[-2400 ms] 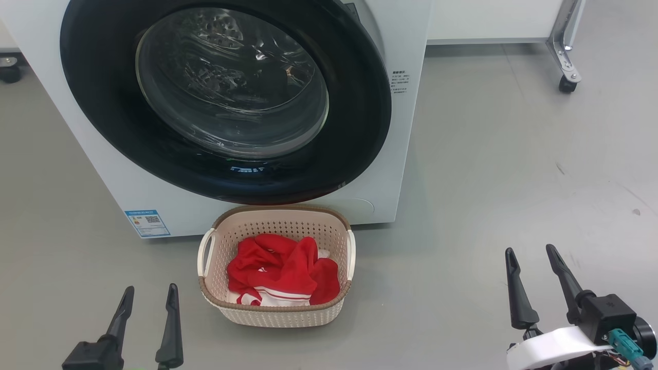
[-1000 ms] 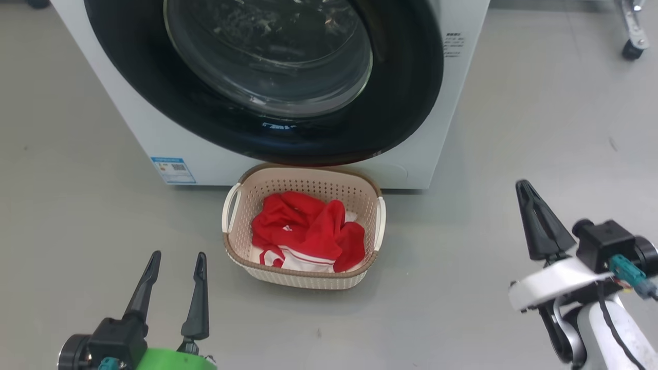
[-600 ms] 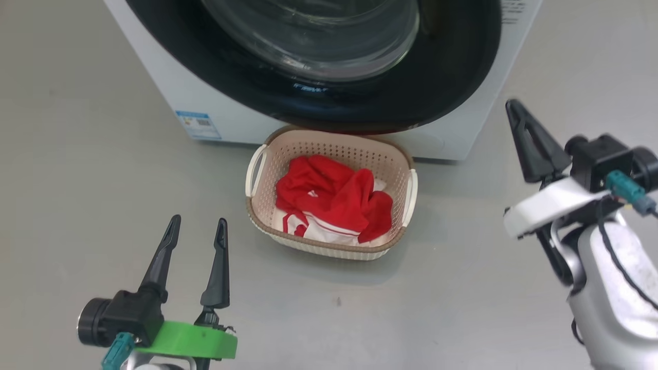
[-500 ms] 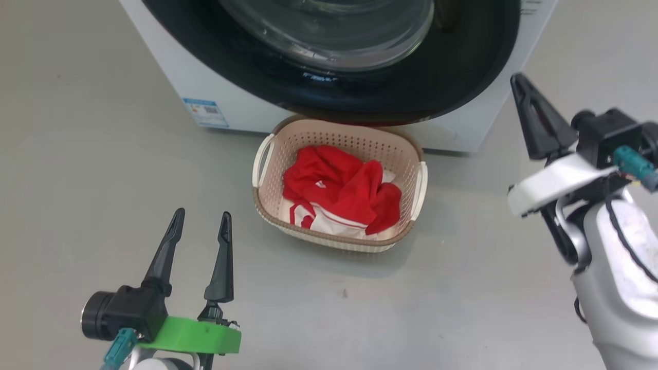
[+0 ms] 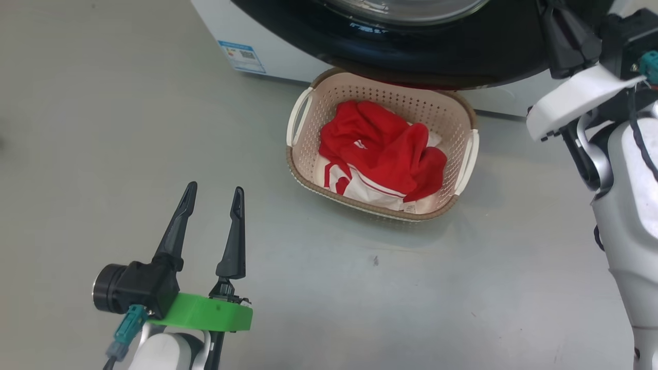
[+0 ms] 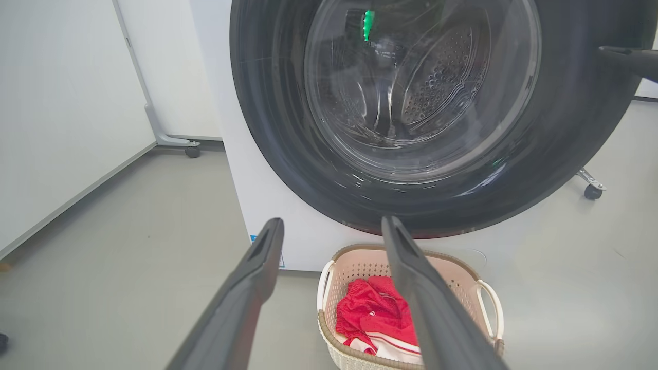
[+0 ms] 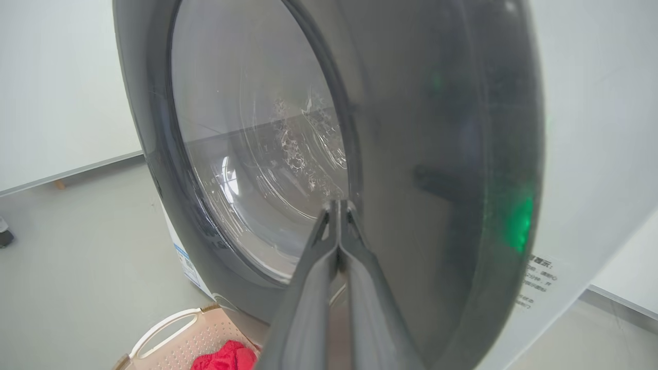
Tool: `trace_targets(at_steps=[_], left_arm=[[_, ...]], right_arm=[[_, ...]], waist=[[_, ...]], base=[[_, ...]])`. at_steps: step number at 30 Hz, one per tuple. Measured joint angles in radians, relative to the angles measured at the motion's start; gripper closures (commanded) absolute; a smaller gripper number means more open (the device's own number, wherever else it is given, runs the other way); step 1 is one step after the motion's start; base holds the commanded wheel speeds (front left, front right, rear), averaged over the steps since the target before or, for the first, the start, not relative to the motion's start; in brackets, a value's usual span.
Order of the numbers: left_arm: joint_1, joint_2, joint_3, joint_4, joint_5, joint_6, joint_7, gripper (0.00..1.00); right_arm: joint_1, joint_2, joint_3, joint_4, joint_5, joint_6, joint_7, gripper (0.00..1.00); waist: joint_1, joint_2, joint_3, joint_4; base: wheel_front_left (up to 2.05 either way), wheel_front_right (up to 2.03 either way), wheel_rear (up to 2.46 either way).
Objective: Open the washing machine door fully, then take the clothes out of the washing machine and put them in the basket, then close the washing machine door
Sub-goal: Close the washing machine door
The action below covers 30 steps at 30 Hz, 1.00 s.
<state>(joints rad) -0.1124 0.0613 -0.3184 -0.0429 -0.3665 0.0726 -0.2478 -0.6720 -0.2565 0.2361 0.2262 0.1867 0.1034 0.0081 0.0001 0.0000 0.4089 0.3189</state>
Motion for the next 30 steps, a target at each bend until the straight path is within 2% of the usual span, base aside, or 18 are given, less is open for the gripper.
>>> trace_targets(at_steps=[13,30], left_arm=[[-0.035,-0.013,-0.012,0.035,0.000,-0.007,-0.001,0.00],[-0.063,-0.021,-0.010,0.038,0.000,-0.007,-0.004,0.00]], right_arm=[[-0.142,-0.028,-0.010,0.088,0.000,0.009,-0.006,1.00],[-0.300,-0.045,-0.054,0.196,0.002,0.008,-0.033,1.00]], waist=[[0.0000,0.0000,0.052,0.054],[0.0000,0.0000,0.066,0.081]], base=[[0.00,0.00,0.00],[0.00,0.00,0.00]])
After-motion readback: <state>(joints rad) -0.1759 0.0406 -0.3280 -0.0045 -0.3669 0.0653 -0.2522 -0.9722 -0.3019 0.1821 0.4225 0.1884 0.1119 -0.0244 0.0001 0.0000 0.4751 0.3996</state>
